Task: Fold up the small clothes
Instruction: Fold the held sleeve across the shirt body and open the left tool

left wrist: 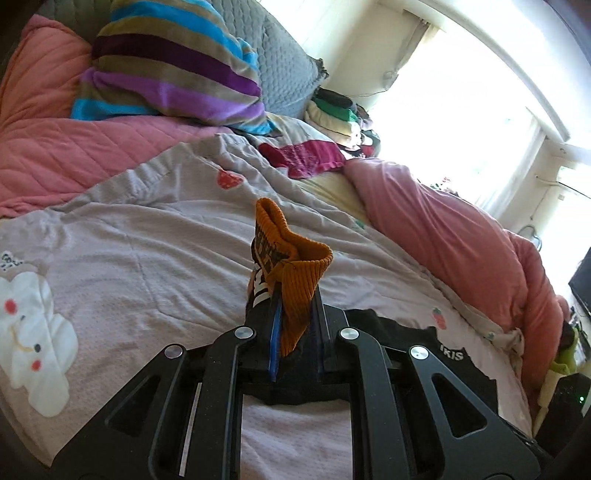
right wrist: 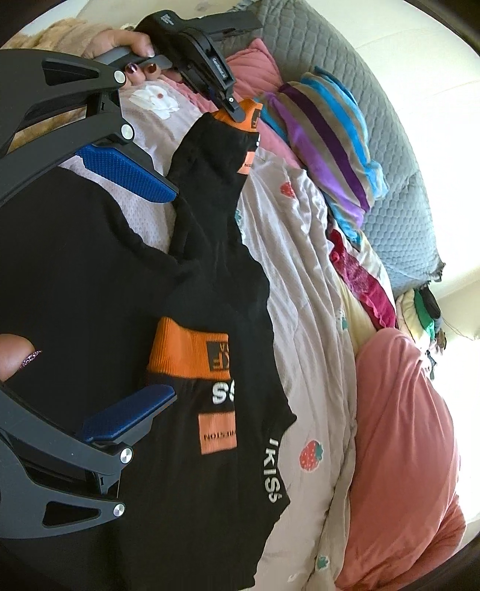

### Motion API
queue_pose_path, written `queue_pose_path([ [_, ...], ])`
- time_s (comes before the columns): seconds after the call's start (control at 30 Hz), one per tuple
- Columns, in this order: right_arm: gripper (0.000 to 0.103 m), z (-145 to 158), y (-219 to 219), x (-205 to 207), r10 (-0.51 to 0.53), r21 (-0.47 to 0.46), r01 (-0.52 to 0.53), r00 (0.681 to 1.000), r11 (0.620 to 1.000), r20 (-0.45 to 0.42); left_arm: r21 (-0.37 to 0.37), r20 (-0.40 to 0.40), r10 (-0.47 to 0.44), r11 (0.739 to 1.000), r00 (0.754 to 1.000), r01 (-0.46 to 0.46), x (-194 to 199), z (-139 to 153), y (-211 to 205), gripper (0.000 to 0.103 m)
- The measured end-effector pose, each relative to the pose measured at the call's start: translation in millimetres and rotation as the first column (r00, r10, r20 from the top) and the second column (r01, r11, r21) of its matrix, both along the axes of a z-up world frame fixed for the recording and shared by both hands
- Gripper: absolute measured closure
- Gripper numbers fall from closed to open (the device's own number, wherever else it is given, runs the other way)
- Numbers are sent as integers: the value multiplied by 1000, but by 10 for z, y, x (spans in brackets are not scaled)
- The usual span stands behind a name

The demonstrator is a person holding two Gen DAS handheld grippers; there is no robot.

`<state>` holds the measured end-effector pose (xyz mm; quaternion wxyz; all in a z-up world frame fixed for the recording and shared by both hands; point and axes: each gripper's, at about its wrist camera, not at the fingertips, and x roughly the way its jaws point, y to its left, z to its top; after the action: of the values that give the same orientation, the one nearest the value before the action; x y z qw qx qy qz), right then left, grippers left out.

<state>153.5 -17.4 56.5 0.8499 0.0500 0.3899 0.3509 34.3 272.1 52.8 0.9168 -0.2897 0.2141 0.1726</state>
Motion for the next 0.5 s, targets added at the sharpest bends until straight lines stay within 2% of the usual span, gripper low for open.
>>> queue_pose_path([
  [0.2,5,17,-196,8,-35,14,35,999,999,-2,-12,20,-63,998,998,63,65,73,-169,96],
  [0.5,5,-3,-508,21,-88,20,88,996,996,-6,21,25,-172,985,985,171,249,235,-598,96],
])
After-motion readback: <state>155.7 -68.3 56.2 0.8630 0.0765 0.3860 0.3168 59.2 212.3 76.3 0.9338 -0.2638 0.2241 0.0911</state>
